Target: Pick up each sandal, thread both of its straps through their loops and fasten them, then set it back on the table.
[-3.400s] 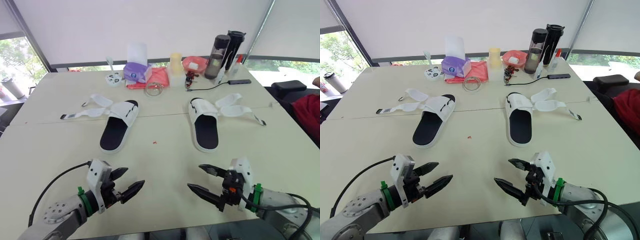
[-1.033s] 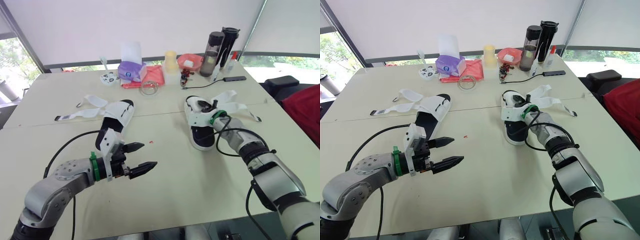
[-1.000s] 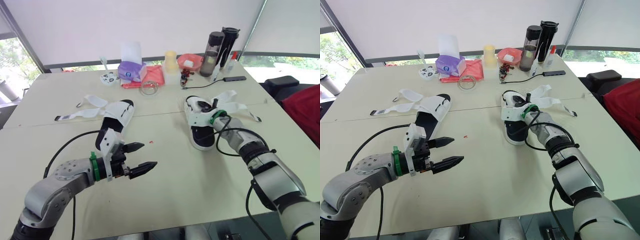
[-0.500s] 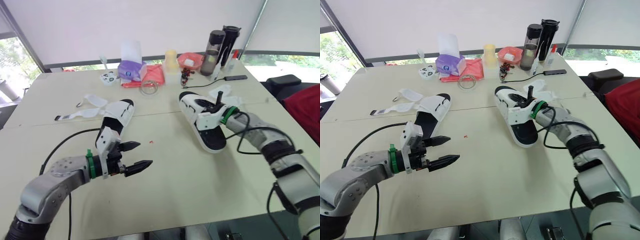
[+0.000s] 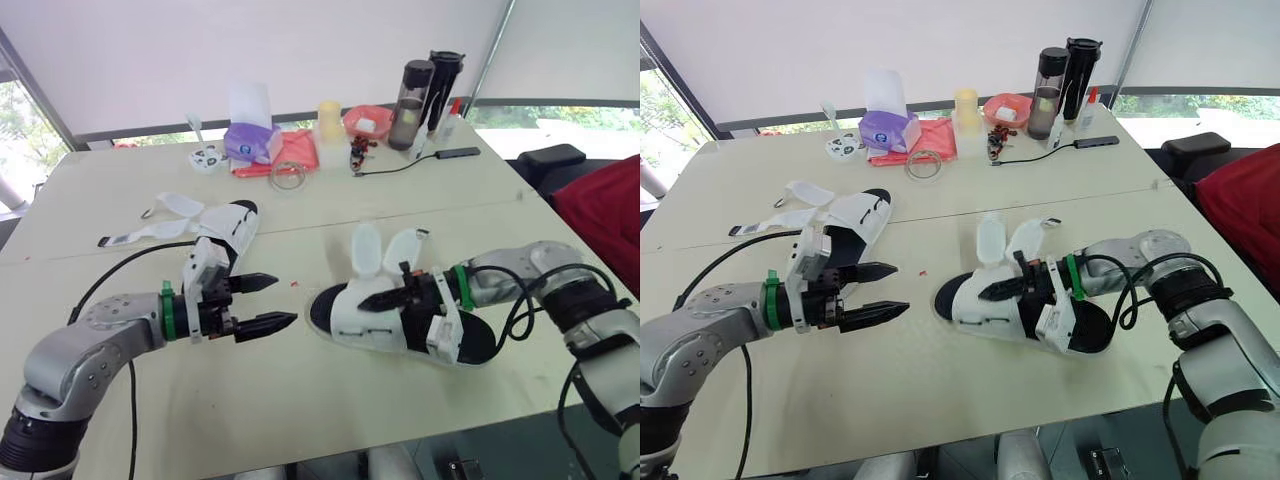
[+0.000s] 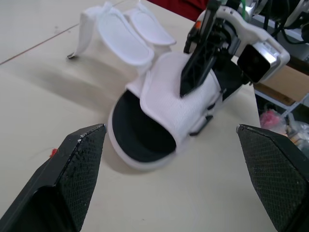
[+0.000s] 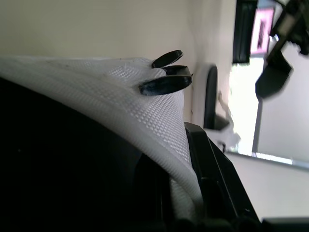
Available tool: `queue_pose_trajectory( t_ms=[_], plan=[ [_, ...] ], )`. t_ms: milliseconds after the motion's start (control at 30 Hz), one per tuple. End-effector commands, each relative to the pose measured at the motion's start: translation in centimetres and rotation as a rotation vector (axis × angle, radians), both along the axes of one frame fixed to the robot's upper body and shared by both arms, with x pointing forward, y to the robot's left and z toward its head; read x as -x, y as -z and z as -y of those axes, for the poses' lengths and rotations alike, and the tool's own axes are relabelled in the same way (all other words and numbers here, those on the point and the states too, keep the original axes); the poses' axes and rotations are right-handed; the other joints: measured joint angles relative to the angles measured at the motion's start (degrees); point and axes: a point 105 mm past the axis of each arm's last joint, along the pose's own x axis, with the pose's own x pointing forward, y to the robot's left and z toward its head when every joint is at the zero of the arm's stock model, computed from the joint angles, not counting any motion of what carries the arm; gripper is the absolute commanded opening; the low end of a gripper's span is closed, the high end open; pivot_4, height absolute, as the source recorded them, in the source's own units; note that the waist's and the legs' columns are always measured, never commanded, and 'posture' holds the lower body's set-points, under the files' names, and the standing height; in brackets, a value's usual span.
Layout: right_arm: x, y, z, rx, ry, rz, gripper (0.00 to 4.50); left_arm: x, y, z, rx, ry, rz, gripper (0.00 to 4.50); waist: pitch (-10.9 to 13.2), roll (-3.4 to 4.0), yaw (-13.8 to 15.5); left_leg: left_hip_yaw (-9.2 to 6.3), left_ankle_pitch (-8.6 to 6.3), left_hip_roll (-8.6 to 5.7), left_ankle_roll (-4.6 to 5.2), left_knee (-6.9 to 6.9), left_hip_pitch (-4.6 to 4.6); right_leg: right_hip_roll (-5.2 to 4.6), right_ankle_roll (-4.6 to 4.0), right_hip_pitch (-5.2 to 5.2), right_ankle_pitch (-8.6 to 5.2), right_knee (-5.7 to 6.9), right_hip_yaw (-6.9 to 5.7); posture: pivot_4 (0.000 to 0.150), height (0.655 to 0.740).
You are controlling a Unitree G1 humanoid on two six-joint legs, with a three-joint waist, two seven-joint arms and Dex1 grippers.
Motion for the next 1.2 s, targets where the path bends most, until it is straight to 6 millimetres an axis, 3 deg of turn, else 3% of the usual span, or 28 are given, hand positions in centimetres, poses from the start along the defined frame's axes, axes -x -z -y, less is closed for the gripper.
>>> queue_pose_trajectory(
  t_ms=[33,200,333,600,767,933,1100,1200],
  plan=[
    [-1.8,-1.7,-0.4,-0.026,0.009,0.112,0.02,0.5,-0.9,0.5,0.026,0.017,0.026,4.5,0.0,-0.07,0.0,0.03,0.06,-0.01,-0.1,0.01,0.0,0.0,-0.01,-0.09,-0.01,0.21,0.06,0.15,0.74],
    [-4.1,-2.3,-0.8,-0.046,0.001,0.246,0.02,0.3,-0.8,0.7,0.042,0.002,0.02,4.5,0.1,-0.08,0.0,-0.05,0.19,0.0,-0.27,-0.03,0.03,0.09,-0.28,-0.25,-0.1,0.54,0.07,0.15,0.74],
    [-4.9,-2.5,-2.2,-0.083,-0.071,0.285,0.02,-0.1,-0.9,1.0,0.056,-0.006,0.023,4.5,0.1,-0.11,-0.1,-0.05,0.26,0.0,-0.34,-0.04,0.03,0.11,-0.36,-0.27,-0.08,0.56,0.1,0.15,0.74],
    [-2.9,-2.5,-4.3,-0.205,-0.155,0.063,0.02,-0.2,-0.7,1.1,0.067,-0.037,0.026,4.5,0.1,-0.15,0.1,-0.13,0.42,-0.01,-0.63,-0.16,0.01,0.14,-0.3,-0.28,-0.04,0.55,0.12,0.15,0.74],
    [-2.8,-1.3,-3.9,-0.138,-0.164,0.062,0.02,-0.4,-0.5,1.3,0.079,-0.051,0.021,4.5,0.1,-0.16,0.0,-0.17,0.41,-0.02,-0.62,-0.16,0.02,0.2,-0.3,-0.27,-0.04,0.55,0.14,0.15,0.74],
    [-3.4,-0.8,-3.8,-0.109,-0.114,0.047,1.82,-0.5,-0.5,1.5,0.086,-0.049,0.021,4.5,0.1,-0.16,-0.1,-0.22,0.4,0.01,-0.59,-0.14,0.03,0.28,-0.32,-0.26,-0.03,0.61,0.14,0.15,0.74],
    [-3.6,-1.7,-3.2,-0.163,-0.093,0.084,4.39,-0.5,-0.4,1.4,0.09,-0.046,0.016,4.5,0.1,-0.16,0.0,-0.23,0.38,0.02,-0.55,-0.15,0.04,0.29,-0.32,-0.26,-0.03,0.61,0.14,0.15,0.74],
    [-3.8,-2.3,-1.8,-0.161,-0.036,0.095,4.45,-0.5,-0.4,1.4,0.091,-0.037,0.01,4.5,0.1,-0.16,0.1,-0.23,0.33,0.02,-0.47,-0.13,0.04,0.29,-0.32,-0.25,-0.03,0.61,0.14,0.15,0.74]
  ],
)
